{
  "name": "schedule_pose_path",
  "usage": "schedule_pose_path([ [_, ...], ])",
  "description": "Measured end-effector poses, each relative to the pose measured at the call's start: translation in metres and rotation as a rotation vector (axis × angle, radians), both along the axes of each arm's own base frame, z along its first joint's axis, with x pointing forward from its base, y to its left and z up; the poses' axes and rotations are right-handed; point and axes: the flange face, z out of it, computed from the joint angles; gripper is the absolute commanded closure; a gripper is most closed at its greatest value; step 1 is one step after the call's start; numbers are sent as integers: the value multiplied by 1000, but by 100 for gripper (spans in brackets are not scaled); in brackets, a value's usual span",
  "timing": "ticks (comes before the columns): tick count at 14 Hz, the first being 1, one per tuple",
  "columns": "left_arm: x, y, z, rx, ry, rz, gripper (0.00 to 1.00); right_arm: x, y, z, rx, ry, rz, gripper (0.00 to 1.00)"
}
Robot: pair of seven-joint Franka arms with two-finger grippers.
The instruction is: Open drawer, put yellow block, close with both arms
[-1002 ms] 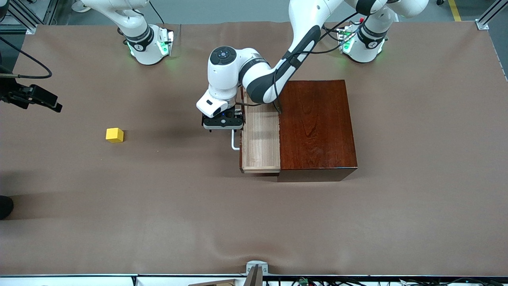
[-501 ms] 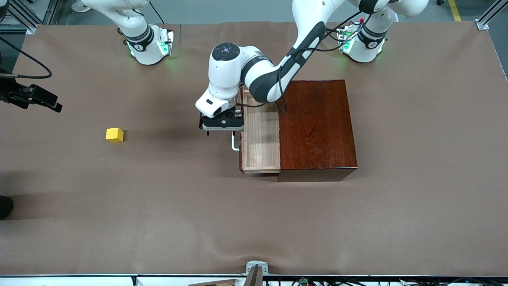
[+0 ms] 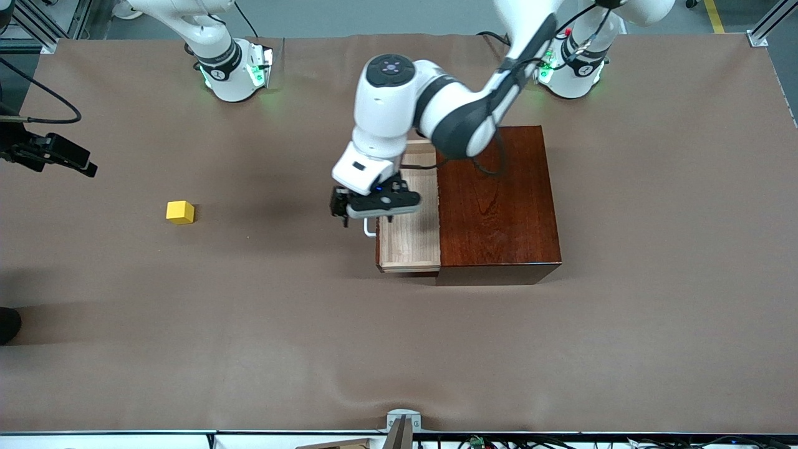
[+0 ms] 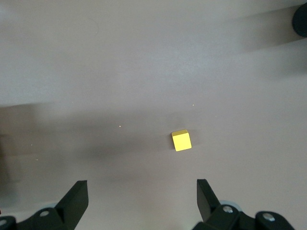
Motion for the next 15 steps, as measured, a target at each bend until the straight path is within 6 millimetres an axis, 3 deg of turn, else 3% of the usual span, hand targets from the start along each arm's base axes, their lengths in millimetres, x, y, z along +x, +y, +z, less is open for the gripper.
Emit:
schedule_pose_path([
  [4, 21, 42, 26, 62, 22, -12, 0, 0, -10, -2, -8, 4, 32, 0],
  [9, 56, 93, 33, 127, 24, -93, 0, -12, -89, -18, 4, 43, 126, 0],
  [11, 76, 120, 32, 151, 18, -131, 0, -18, -108, -36, 19, 73, 151, 0],
  [13, 100, 155, 32, 150, 24, -160, 0, -19, -112, -63, 26, 91, 158, 0],
  [15, 126, 197, 33, 139, 16, -204, 0, -20, -109, -103, 27, 93, 163, 0],
])
